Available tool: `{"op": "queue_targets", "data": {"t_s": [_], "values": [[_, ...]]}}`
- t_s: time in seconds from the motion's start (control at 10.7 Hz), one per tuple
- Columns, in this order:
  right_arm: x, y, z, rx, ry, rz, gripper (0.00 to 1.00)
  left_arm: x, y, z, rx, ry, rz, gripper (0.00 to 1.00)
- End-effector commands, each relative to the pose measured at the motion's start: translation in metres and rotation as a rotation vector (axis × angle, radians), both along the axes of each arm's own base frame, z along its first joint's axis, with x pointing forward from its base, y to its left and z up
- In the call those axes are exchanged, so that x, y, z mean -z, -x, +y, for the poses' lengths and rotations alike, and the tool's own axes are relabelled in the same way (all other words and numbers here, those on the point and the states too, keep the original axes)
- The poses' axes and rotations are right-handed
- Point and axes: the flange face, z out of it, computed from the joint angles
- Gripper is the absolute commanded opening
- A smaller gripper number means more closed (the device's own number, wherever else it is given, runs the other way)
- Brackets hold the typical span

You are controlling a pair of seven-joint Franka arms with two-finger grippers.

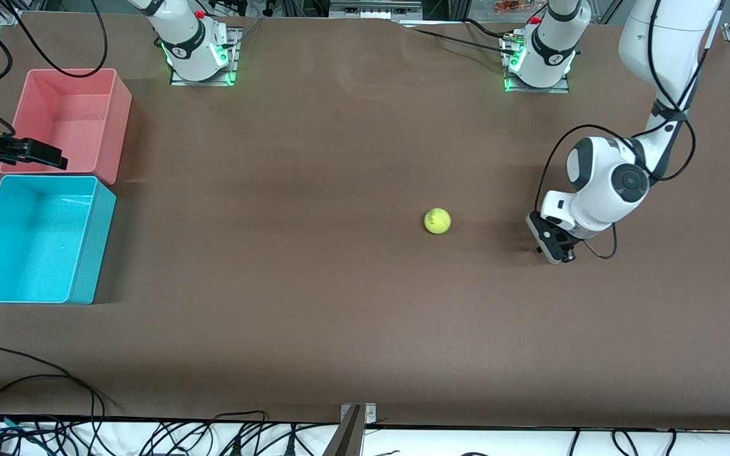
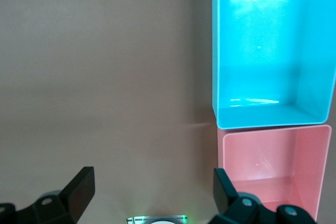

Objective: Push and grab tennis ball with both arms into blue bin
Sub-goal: 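Push the tennis ball with the closed left gripper toward the table middle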

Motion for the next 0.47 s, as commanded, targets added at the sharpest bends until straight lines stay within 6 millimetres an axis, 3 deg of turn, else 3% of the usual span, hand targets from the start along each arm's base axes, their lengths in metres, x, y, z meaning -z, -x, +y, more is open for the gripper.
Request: {"op": "queue_targets", "data": {"t_s": [0.0, 0.09, 0.37], "values": [[0.016, 0.001, 0.024, -0.152, -0.036, 0.038, 1.0, -0.058, 0.001, 0.006, -0.011, 0.012, -0.03, 0.03], [0.025, 0.0, 0.026, -0.201, -0.066, 0.05, 1.0, -0.076, 0.0, 0.009, -0.016, 0.013, -0.057, 0.03], [0.055, 0.0, 0.029, -0.614, -0.181, 0.092, 1.0, -0.133, 0.007, 0.018, -0.03, 0.016, -0.142, 0.21]]}}
